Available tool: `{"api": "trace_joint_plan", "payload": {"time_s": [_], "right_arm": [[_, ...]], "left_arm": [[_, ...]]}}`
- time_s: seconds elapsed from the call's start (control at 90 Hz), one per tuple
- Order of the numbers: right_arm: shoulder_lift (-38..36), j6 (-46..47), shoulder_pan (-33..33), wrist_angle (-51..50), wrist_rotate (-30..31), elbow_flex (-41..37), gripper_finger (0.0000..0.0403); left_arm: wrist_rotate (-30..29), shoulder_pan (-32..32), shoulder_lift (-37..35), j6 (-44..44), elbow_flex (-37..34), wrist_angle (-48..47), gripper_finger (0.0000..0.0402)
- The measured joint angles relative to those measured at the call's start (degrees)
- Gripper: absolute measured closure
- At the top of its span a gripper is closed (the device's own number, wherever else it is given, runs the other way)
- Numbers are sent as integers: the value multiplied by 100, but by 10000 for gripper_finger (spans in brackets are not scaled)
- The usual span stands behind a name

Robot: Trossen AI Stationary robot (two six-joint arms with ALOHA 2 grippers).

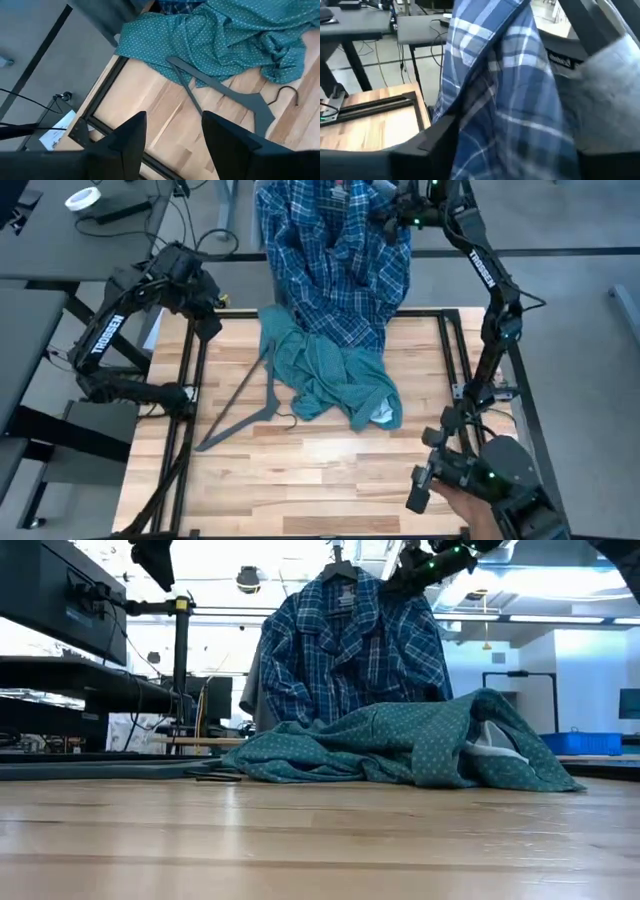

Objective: Hang clothes
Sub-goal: Unhang the blue polo shirt from the hanger rack

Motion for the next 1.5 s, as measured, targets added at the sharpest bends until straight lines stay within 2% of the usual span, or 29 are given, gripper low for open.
{"api": "trace_joint_plan", "payload": {"time_s": [0.056, 0.089, 0.133, 0.233, 0.422, 0.544, 0.667, 0.822, 0.978, 1.056, 1.178, 1.267, 1.356, 1.422, 1.5], "right_arm": [[9, 199, 27, 52, 394, 0, 296], [9, 189, -1, 50, 489, -4, 312], [-7, 78, -62, -1, 398, -21, 312], [-106, 205, -130, -95, 833, 120, 312], [-500, 171, -282, -130, 638, 331, 312], [-791, 143, -88, -534, 602, 348, 312], [-1135, 3, 329, -1152, 623, 343, 312], [-1496, -127, 1124, -1797, 1366, 350, 312], [-1564, -97, 2011, -2099, 2319, 339, 312], [-1563, -87, 2404, -2099, 2882, 339, 312], [-1444, -101, 2964, -2060, 3731, 343, 312], [-1349, -125, 3307, -2062, 4257, 337, 312], [-1311, -130, 3527, -2064, 4609, 337, 312], [-1304, -128, 3622, -2077, 4696, 338, 312], [-1304, -92, 3763, -2091, 4728, 339, 312]], "left_arm": [[-11, 0, 14, -1, 0, 21, 228], [-18, 0, 17, -5, -1, 22, 228], [-24, -2, 17, -5, -2, 25, 228], [-35, -2, 19, -23, -2, 29, 228], [-57, -2, 17, -114, -2, 96, 228], [-190, -2, 4, -50, 53, 173, 228], [-370, -62, 8, -128, 426, 383, 228], [-388, -565, 15, -524, 1190, 1606, 228], [-379, -1719, 59, -71, 1724, 3231, 228], [-935, -2423, 229, 248, 1753, 3845, 228], [-2742, -3170, 763, 954, 1738, 4142, 228], [-3691, -3591, 1229, 1479, 1707, 4628, 228], [-4465, -3860, 1533, 2030, 1711, 5578, 228], [-5382, -3944, 1705, 2613, 1738, 6220, 228], [-6066, -3936, 1842, 3003, 1737, 6529, 228]]}}
